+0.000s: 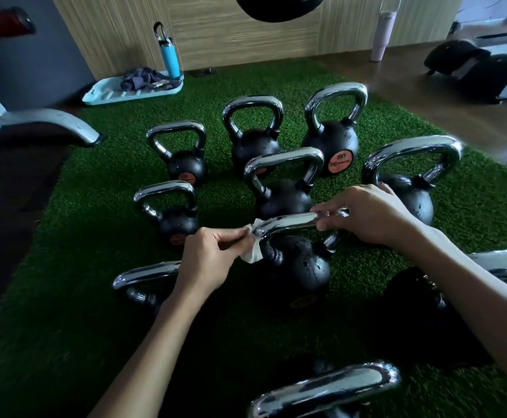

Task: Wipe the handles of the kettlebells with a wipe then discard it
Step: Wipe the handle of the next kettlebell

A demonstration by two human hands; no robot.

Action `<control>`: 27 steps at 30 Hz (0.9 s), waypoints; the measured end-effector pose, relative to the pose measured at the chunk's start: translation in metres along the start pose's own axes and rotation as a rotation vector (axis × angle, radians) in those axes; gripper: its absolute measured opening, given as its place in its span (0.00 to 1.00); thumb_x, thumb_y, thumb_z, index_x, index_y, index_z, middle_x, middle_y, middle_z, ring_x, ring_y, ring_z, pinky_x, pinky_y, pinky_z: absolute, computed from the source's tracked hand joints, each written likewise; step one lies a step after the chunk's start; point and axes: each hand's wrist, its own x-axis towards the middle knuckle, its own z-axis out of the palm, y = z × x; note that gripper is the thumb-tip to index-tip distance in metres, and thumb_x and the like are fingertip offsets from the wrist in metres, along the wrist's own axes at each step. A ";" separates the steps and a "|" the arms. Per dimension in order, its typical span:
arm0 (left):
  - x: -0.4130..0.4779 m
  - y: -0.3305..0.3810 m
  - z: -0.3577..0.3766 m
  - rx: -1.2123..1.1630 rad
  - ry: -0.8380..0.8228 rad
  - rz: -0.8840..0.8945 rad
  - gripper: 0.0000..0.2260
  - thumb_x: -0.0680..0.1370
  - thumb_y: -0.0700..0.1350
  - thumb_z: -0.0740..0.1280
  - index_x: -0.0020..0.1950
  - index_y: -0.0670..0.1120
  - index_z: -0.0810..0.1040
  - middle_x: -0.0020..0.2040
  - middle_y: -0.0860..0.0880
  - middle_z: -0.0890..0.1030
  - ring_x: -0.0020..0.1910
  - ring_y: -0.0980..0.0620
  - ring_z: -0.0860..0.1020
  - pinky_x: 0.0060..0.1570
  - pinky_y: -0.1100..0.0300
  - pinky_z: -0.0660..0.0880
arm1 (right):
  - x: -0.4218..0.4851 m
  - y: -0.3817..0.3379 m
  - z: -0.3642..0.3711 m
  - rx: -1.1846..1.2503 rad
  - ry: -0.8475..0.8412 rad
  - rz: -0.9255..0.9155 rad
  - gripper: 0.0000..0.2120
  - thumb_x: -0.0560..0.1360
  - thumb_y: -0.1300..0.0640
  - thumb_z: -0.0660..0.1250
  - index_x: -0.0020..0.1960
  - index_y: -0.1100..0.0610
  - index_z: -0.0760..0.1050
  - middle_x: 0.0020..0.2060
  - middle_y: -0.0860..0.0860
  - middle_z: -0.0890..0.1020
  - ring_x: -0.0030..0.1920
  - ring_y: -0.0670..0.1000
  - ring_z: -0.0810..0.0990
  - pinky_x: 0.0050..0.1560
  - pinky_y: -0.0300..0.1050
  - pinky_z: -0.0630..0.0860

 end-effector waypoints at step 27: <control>-0.002 0.002 0.080 -0.735 0.513 -0.785 0.12 0.75 0.49 0.76 0.58 0.49 0.86 0.52 0.45 0.87 0.56 0.47 0.83 0.62 0.55 0.78 | -0.013 -0.063 0.011 -0.195 0.125 0.200 0.19 0.75 0.33 0.65 0.48 0.48 0.82 0.39 0.47 0.83 0.45 0.53 0.81 0.51 0.50 0.58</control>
